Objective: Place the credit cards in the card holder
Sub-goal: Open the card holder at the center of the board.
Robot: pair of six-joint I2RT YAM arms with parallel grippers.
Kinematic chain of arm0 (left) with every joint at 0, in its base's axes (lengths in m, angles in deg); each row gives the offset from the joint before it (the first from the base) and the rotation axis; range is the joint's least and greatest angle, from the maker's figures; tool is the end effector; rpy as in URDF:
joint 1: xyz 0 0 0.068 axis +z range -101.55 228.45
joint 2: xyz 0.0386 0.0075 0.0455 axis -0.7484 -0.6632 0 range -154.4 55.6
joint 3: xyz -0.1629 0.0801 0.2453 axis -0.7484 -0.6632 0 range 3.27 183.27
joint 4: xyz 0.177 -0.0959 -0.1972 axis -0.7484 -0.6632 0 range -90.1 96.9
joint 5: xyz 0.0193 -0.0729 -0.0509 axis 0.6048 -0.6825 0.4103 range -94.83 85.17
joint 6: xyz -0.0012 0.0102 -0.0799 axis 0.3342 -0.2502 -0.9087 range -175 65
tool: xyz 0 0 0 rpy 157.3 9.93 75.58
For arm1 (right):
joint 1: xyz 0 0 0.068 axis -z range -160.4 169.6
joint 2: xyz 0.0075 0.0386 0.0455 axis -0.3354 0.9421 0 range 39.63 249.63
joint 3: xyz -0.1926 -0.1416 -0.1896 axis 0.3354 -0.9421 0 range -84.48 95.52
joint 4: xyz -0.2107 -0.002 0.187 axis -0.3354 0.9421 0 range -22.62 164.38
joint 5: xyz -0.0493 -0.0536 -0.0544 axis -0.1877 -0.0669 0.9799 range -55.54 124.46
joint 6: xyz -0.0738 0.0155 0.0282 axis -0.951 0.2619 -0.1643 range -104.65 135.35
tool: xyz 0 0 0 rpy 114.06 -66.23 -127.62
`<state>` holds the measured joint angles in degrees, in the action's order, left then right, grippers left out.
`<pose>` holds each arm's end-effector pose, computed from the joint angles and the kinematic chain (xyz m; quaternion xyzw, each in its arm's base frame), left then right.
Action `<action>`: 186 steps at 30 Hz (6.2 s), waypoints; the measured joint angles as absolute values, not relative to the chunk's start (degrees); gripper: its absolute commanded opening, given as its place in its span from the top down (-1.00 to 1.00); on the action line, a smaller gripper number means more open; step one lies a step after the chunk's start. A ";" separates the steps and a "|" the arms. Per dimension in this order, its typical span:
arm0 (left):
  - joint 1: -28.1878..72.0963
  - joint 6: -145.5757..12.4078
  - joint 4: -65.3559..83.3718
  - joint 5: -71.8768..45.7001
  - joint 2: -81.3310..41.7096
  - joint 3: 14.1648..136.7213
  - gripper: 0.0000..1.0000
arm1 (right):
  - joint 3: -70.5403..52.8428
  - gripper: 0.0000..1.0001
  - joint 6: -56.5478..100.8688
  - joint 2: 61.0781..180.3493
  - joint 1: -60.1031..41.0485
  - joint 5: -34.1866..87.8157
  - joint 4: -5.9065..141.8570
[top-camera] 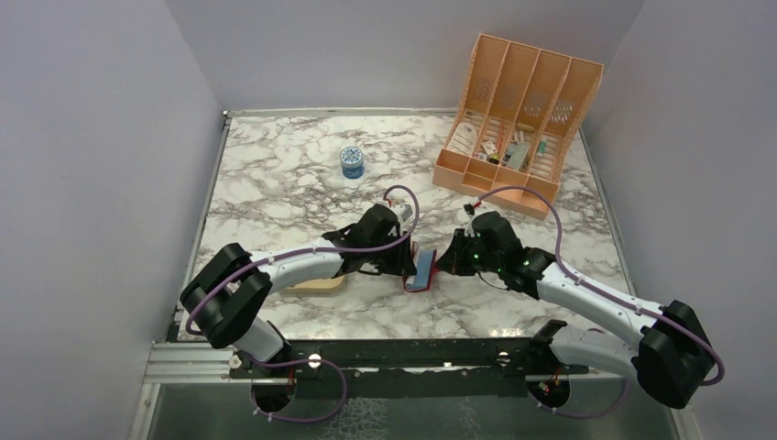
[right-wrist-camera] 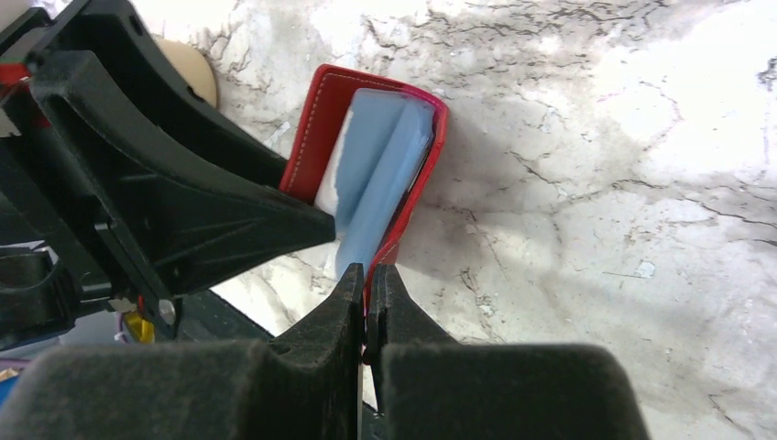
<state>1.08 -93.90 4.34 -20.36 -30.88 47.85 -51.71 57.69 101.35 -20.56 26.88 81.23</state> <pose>0.2172 -0.2635 0.1780 0.1197 0.9072 -0.3531 0.1946 0.1825 0.1658 0.2017 -0.0090 0.9147 0.3089 0.2605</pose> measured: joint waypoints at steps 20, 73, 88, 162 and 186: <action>1.06 -99.78 8.77 -19.31 -28.59 42.32 0.78 | -46.27 -0.14 57.17 95.88 -20.56 34.27 94.71; -0.39 -110.88 16.73 -16.71 -26.77 35.59 0.76 | -56.74 -0.15 67.62 107.97 -20.56 27.58 77.25; -0.60 -110.90 16.73 -16.27 -26.77 35.59 0.76 | -56.80 -0.15 67.55 110.24 -20.56 28.61 76.57; -2.31 -113.35 14.87 -10.74 -21.40 33.05 0.64 | -61.63 -0.05 68.95 100.65 -20.56 24.59 71.19; -2.31 -113.18 15.42 -10.76 -21.44 31.74 1.00 | -61.63 -0.05 68.01 104.06 -20.56 28.91 75.41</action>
